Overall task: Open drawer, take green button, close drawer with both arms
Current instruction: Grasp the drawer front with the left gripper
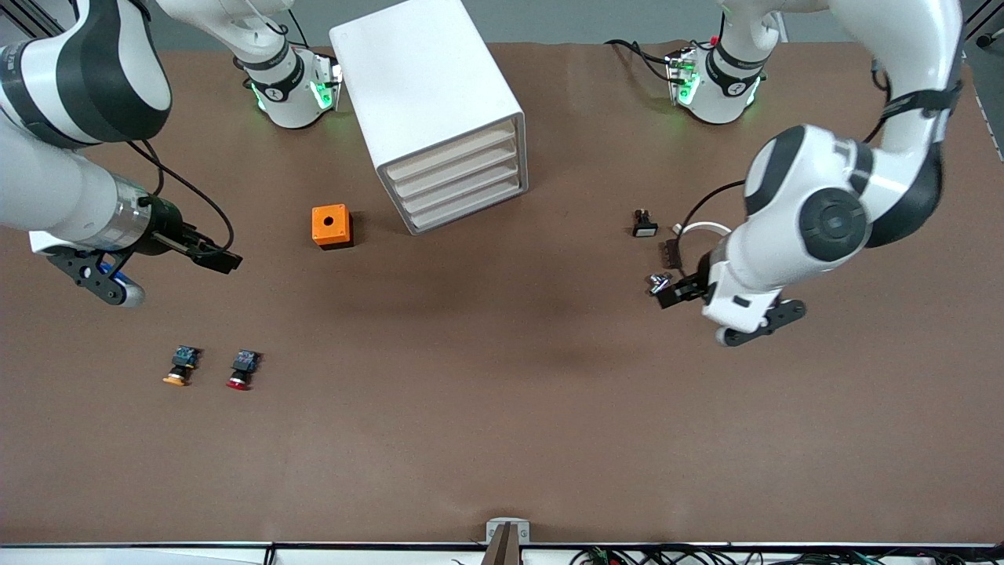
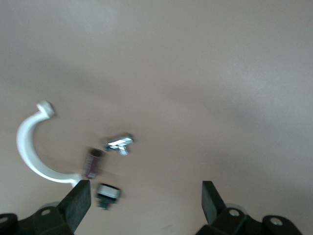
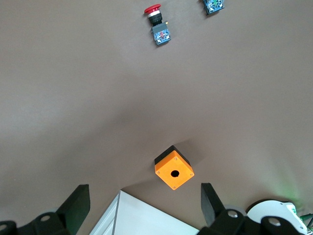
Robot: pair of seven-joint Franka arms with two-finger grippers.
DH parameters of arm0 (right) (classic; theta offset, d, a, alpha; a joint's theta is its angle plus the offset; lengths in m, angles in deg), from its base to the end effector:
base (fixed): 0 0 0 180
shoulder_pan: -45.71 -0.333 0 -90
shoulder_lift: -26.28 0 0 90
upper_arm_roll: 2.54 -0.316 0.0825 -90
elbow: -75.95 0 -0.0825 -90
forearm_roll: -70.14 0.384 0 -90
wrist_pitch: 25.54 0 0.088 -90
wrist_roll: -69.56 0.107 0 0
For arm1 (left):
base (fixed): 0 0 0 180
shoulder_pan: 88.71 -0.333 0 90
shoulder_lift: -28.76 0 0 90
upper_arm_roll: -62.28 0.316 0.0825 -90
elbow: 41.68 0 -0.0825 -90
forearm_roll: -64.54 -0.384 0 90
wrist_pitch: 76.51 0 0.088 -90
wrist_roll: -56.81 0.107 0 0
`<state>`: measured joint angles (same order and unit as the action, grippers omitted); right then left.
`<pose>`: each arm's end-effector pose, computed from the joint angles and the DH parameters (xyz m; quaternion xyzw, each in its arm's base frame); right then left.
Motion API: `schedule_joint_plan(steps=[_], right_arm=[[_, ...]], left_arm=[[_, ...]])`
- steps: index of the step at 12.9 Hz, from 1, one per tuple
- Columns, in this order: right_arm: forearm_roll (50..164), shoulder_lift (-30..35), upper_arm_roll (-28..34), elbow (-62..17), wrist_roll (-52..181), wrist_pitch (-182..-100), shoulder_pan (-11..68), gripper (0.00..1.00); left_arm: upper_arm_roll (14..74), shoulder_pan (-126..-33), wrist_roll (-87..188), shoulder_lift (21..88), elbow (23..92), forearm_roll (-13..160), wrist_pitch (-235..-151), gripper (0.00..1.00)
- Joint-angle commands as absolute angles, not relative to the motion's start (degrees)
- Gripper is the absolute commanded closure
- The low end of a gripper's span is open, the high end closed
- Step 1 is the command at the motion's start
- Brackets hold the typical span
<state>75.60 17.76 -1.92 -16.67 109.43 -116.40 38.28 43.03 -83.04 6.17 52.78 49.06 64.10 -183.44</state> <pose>0.5833 0.0802 0.5195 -0.9523 0.2878 0.1006 0.0073 0.6083 -0.2526 0.3973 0.9694 0.2299 -0.0842 0.0161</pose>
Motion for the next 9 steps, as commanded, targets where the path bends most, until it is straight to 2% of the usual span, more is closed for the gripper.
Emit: schedule_joint_plan(steps=[1,4,7,9], right_arm=[[76.6,18.1,-1.7,-16.6,110.2,-116.2,38.4,0.00],[76.6,18.1,-1.7,-16.6,110.2,-116.2,38.3,0.00],[76.6,18.1,-1.7,-16.6,110.2,-116.3,38.3,0.00],[76.6,18.1,-1.7,-16.6,110.2,-116.3,38.2,0.00]], left_arm=[[42.9,-79.4,-6.4,59.2,46.5,65.1,-185.8,0.00],[43.0,-72.8,-25.6,68.0,38.6,65.2,-185.8,0.00],[43.0,-69.5,-40.6,71.4,37.7,67.2,-186.6,0.00],[43.1,-68.6,-48.1,73.3,37.9,76.3,-187.3,0.00]])
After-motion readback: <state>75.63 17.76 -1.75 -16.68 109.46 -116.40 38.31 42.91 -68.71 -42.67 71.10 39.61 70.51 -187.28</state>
